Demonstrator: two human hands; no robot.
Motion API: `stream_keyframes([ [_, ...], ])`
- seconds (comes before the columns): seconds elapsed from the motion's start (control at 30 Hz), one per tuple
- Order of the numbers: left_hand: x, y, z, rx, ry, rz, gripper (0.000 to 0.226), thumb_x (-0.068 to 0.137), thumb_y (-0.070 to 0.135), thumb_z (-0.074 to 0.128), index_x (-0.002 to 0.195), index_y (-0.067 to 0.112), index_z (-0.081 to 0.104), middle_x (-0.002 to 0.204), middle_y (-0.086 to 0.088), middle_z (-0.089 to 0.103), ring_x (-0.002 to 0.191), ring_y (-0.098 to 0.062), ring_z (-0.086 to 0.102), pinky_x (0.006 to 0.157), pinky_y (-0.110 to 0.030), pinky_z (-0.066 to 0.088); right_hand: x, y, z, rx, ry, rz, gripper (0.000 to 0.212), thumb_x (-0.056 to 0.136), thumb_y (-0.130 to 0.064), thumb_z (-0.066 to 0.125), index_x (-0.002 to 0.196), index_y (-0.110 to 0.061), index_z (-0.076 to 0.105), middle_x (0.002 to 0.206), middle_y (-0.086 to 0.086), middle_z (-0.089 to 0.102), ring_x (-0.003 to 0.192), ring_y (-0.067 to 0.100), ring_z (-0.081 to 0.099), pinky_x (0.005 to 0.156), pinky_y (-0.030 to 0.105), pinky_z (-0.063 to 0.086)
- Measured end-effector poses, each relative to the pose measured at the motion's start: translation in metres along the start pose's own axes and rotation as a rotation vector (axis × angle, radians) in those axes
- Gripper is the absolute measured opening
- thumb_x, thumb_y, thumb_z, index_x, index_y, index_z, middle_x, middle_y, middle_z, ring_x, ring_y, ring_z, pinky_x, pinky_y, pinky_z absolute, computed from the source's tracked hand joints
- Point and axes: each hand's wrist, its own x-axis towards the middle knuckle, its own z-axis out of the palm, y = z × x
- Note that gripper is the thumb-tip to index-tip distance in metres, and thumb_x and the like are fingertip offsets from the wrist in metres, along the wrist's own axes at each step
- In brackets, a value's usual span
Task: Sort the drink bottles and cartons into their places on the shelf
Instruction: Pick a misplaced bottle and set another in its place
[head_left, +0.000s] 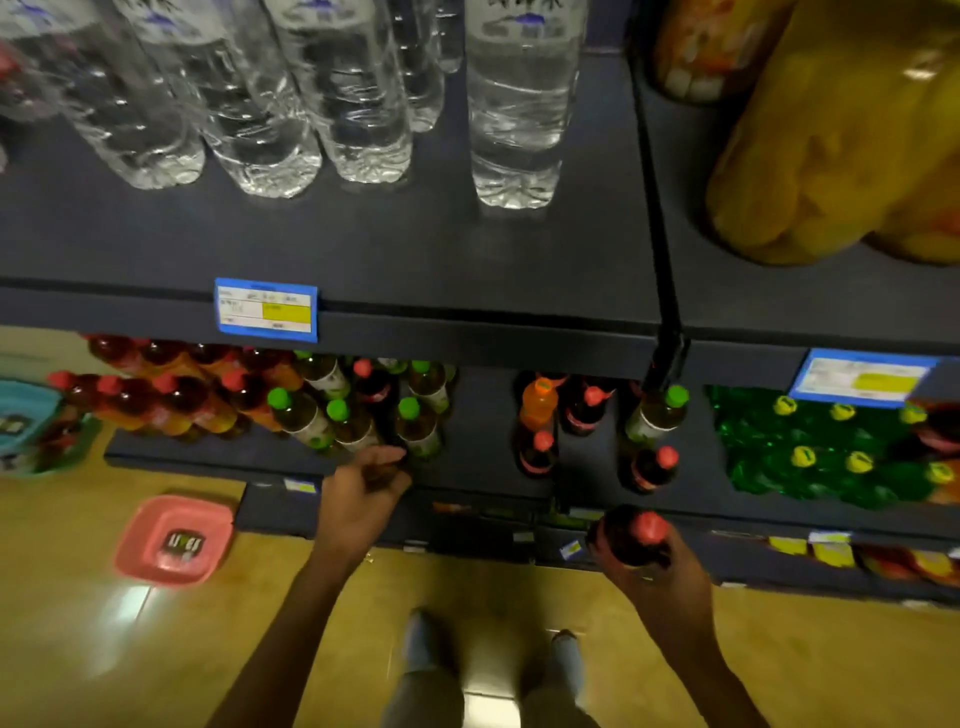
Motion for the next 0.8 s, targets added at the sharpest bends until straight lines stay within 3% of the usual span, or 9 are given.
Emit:
stream_keyframes([
  [0.1,-0.008,-0.003,0.002,-0.018,0.027,-0.029,0.026,0.081,0.006,0.075,0.101,0.022,0.071,0.094,0.009,0.073,0.088,0.0,0.066,0.087,-0.024,0.051,-0.004,0.007,-0.004,-0.003,-0.039,-0.012,0.048,0.058,-0.037,0.091,0.096,-0.039,0.063,0.087,-0.015,0.072,0.083,0.003,0.068,0.074,0.024,0.052],
  [0.23,-0.005,-0.013,-0.014,-0.04,0.046,-0.071,0.028,0.081,0.006,0.075,0.097,0.027,0.069,0.087,0.021,0.069,0.081,0.02,0.062,0.076,-0.009,0.046,-0.014,0.007,0.003,0.011,-0.055,0.017,0.051,0.053,-0.051,0.086,0.099,-0.045,0.063,0.087,-0.019,0.072,0.085,-0.002,0.066,0.075,0.022,0.052],
  [0.3,-0.002,-0.019,-0.024,-0.05,0.06,-0.091,0.026,0.081,0.005,0.075,0.098,0.024,0.07,0.089,0.021,0.069,0.081,0.021,0.061,0.074,-0.004,0.046,-0.018,-0.001,0.008,0.013,-0.048,0.023,0.05,0.051,-0.056,0.083,0.095,-0.055,0.06,0.086,-0.023,0.071,0.086,-0.011,0.062,0.067,0.02,0.05],
  [0.4,0.001,-0.028,-0.034,-0.06,0.071,-0.084,0.024,0.082,0.005,0.074,0.102,0.019,0.071,0.091,0.02,0.069,0.082,0.017,0.063,0.073,0.001,0.045,-0.026,-0.014,0.014,0.014,-0.044,0.018,0.054,0.054,-0.042,0.087,0.092,-0.062,0.056,0.088,-0.029,0.066,0.087,-0.023,0.056,0.069,0.017,0.044],
  [0.5,0.005,-0.031,-0.037,-0.077,0.069,-0.09,0.022,0.083,0.006,0.073,0.103,0.017,0.071,0.093,0.012,0.071,0.089,0.002,0.065,0.081,-0.012,0.049,-0.033,-0.021,0.017,0.009,-0.037,0.02,0.058,0.054,-0.037,0.09,0.093,-0.06,0.054,0.088,-0.031,0.064,0.085,-0.019,0.058,0.071,0.019,0.045],
  [0.57,0.007,-0.033,-0.039,-0.095,0.074,-0.093,0.021,0.084,0.006,0.072,0.103,0.016,0.071,0.093,0.01,0.072,0.089,0.002,0.066,0.084,-0.019,0.052,-0.037,-0.022,0.02,0.033,-0.017,0.053,0.055,0.05,-0.043,0.086,0.094,-0.059,0.055,0.087,-0.031,0.065,0.081,-0.014,0.06,0.069,0.011,0.047],
  [0.67,0.028,-0.026,-0.047,-0.032,0.114,-0.002,0.022,0.085,0.008,0.07,0.103,0.022,0.07,0.088,0.019,0.069,0.082,0.015,0.063,0.075,-0.004,0.049,-0.04,-0.013,0.021,0.032,0.009,0.036,0.058,0.048,-0.043,0.086,0.1,-0.046,0.059,0.089,-0.023,0.065,0.078,-0.003,0.061,0.074,-0.002,0.044],
  [0.7,0.042,-0.021,-0.05,-0.009,0.123,0.033,0.023,0.085,0.008,0.069,0.105,0.022,0.069,0.089,0.016,0.069,0.082,0.012,0.063,0.073,-0.003,0.048,-0.041,-0.01,0.021,0.029,0.009,0.025,0.058,0.049,-0.042,0.089,0.099,-0.044,0.06,0.089,-0.023,0.066,0.083,-0.001,0.062,0.077,0.001,0.046],
  [0.8,0.096,-0.001,-0.058,0.083,0.083,0.053,0.022,0.089,0.007,0.066,0.109,0.013,0.067,0.098,0.005,0.067,0.094,-0.008,0.063,0.073,-0.007,0.043,-0.043,-0.003,0.024,0.032,0.057,0.067,0.061,0.049,-0.017,0.096,0.099,-0.032,0.065,0.094,-0.012,0.067,0.095,0.019,0.065,0.086,0.033,0.055],
])
